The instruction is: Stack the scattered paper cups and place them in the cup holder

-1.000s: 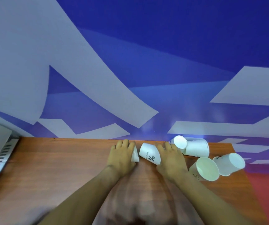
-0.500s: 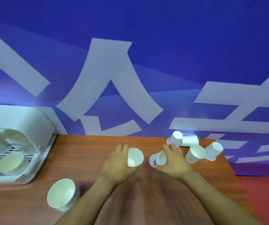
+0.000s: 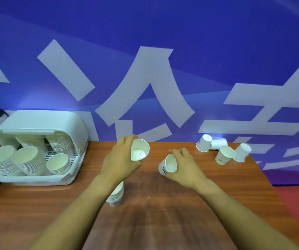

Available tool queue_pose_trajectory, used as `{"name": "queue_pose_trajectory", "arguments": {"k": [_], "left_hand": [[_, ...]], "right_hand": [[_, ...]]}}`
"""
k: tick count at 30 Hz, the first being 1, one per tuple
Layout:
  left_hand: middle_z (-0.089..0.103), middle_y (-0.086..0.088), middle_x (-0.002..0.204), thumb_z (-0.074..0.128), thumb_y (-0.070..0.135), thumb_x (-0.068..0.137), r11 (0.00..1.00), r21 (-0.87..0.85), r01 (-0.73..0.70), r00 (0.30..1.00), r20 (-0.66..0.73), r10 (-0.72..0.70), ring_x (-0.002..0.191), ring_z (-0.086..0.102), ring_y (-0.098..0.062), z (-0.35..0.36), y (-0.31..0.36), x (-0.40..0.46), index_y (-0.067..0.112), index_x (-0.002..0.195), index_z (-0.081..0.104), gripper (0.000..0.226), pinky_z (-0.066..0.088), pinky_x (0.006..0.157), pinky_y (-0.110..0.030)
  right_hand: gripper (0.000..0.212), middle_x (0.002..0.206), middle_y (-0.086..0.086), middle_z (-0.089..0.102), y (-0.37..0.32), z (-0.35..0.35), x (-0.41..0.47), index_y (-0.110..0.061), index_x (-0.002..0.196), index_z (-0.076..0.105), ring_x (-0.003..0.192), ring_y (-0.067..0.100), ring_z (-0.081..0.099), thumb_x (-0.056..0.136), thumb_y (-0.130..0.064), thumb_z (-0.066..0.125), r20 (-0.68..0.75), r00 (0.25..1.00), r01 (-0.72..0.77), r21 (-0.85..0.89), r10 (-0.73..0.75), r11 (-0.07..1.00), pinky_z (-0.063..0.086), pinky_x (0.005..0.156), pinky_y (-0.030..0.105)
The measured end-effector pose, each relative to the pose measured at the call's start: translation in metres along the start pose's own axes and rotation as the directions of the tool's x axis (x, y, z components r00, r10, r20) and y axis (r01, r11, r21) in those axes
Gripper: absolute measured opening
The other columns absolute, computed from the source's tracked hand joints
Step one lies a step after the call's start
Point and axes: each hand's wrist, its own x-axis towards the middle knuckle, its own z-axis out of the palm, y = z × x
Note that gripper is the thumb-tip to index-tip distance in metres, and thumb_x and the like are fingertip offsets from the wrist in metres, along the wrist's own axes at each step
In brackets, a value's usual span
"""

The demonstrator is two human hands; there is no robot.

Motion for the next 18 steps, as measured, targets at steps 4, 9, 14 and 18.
{"name": "queue_pose_trajectory", "arguments": {"k": [4, 9, 14, 18], "left_hand": [[0.045, 0.003, 0.122, 0.073, 0.041, 0.075, 0.994, -0.044, 0.102, 0.988, -0.110, -0.106, 0.108, 0.051, -0.020, -0.038, -0.015, -0.006, 0.026, 0.128, 0.042, 0.064, 0.041, 0.078, -0.031], [0.045, -0.001, 0.119, 0.072, 0.037, 0.075, 0.969, -0.003, 0.246, 0.956, -0.164, -0.243, 0.108, 0.051, -0.026, -0.075, -0.055, -0.023, 0.022, 0.123, 0.043, 0.058, 0.041, 0.079, -0.036], [0.047, 0.000, 0.112, 0.077, 0.037, 0.069, 0.969, 0.016, 0.247, 0.954, -0.182, -0.240, 0.101, 0.053, -0.027, -0.094, -0.093, -0.028, 0.024, 0.110, 0.043, 0.056, 0.047, 0.080, -0.043], [0.051, 0.006, 0.105, 0.078, 0.048, 0.064, 0.976, 0.038, 0.216, 0.968, -0.140, -0.208, 0.098, 0.054, -0.025, -0.105, -0.132, -0.023, 0.028, 0.107, 0.043, 0.059, 0.048, 0.077, -0.040]], "right_hand": [[0.071, 0.132, -0.005, 0.038, -0.017, -0.001, 0.008, -0.026, 0.139, 0.040, 0.125, 0.020, 0.040, 0.075, -0.034, 0.070, -0.032, 0.997, 0.069, -0.023, -0.070, 0.997, 0.039, 0.100, 0.029], [0.066, 0.132, -0.003, 0.039, -0.041, 0.003, 0.017, -0.025, 0.135, 0.044, 0.123, 0.022, 0.043, 0.075, -0.032, 0.069, -0.111, 0.986, 0.124, 0.007, -0.123, 0.992, 0.042, 0.098, 0.032], [0.067, 0.135, -0.002, 0.034, -0.078, 0.015, 0.021, -0.024, 0.137, 0.044, 0.121, 0.024, 0.045, 0.075, -0.027, 0.071, -0.138, 0.982, 0.140, 0.062, -0.131, 0.988, 0.042, 0.099, 0.030], [0.070, 0.133, -0.002, 0.033, -0.115, 0.026, 0.036, -0.026, 0.138, 0.041, 0.117, 0.022, 0.050, 0.075, -0.027, 0.072, -0.144, 0.983, 0.129, 0.092, -0.115, 0.987, 0.044, 0.098, 0.030]]}}
